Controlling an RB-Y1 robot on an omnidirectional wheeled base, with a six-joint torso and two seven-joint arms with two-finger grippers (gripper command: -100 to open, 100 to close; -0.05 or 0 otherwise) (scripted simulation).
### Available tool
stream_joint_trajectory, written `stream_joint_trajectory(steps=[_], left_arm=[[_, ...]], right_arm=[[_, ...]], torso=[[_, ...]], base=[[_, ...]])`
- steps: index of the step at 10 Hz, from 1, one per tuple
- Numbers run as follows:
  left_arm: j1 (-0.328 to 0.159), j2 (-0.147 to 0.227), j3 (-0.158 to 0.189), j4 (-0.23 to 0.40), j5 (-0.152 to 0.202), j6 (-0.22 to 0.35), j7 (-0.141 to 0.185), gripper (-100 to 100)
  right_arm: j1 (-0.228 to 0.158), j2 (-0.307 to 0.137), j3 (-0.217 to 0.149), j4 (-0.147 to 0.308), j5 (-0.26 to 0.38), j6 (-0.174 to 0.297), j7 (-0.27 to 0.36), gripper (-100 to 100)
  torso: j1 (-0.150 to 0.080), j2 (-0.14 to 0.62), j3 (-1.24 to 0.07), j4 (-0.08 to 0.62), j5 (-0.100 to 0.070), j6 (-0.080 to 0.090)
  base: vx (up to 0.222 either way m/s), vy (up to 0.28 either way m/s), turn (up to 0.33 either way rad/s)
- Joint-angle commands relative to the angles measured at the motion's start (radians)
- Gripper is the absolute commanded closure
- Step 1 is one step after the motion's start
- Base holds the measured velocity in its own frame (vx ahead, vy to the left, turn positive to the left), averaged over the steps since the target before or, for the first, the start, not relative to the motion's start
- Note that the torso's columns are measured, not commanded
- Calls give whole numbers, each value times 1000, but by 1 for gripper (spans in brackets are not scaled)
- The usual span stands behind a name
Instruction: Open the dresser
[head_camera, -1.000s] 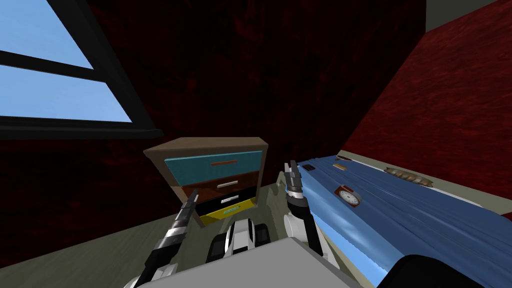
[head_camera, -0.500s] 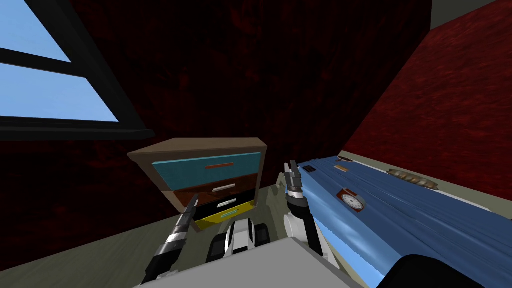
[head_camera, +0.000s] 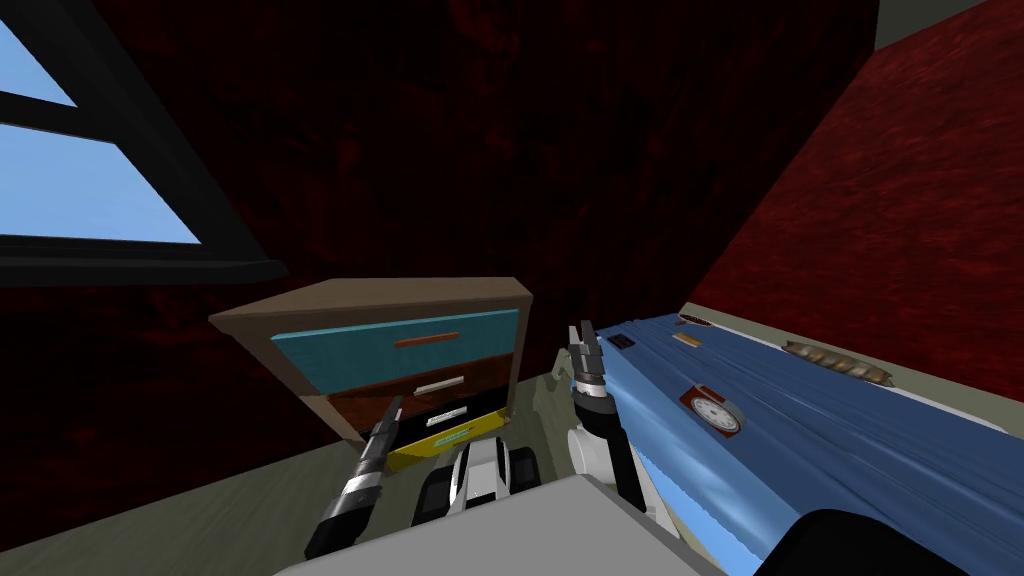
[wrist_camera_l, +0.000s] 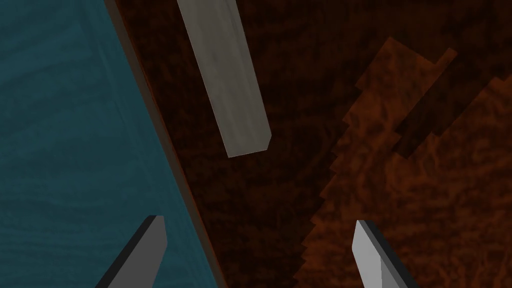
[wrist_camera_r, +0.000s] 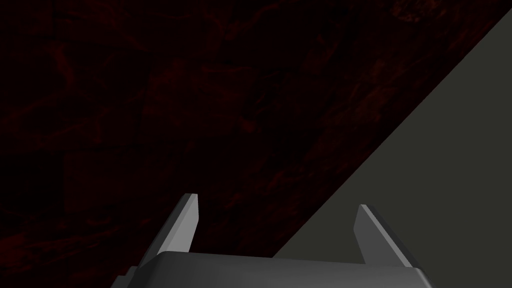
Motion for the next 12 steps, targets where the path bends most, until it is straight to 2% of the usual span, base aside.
stream_joint_trajectory(steps=[1,3,4,6,7,8,9,10,12], left_arm=[[-8,-60,4,53,-1,-22,-1,-100],[-11,-102,6,69,-2,-28,-1,-100],[-4,-89,4,54,-2,-23,0,-100],[-20,-86,7,25,-1,21,3,-100],[-17,-87,7,34,-1,8,2,-100],[-5,-90,4,50,-2,-16,1,100],[-11,-87,6,43,-1,-2,3,100],[-11,-55,5,41,-2,-9,3,-100],[-12,-12,5,40,-2,-5,3,-100]], right_arm=[[0,0,0,0,0,0,0,0],[0,0,0,0,0,0,0,0],[0,0,0,0,0,0,0,0],[0,0,0,0,0,0,0,0],[0,0,0,0,0,0,0,0],[0,0,0,0,0,0,0,0],[0,0,0,0,0,0,0,0],[0,0,0,0,0,0,0,0],[0,0,0,0,0,0,0,0]], torso=[[0,1,1,0,0,0],[1,2,1,1,0,0],[1,1,1,0,0,0],[1,-1,0,0,0,0],[1,-2,-1,0,0,0],[0,0,0,0,0,0],[0,3,2,1,0,0],[2,-2,0,-1,2,0],[1,-2,-1,-1,0,0]], base=[[42,-35,2],[28,-23,0],[7,-8,0],[41,-3,0],[20,2,0],[-21,-4,0],[-20,-5,6],[-10,-7,-2],[-3,-2,1]])
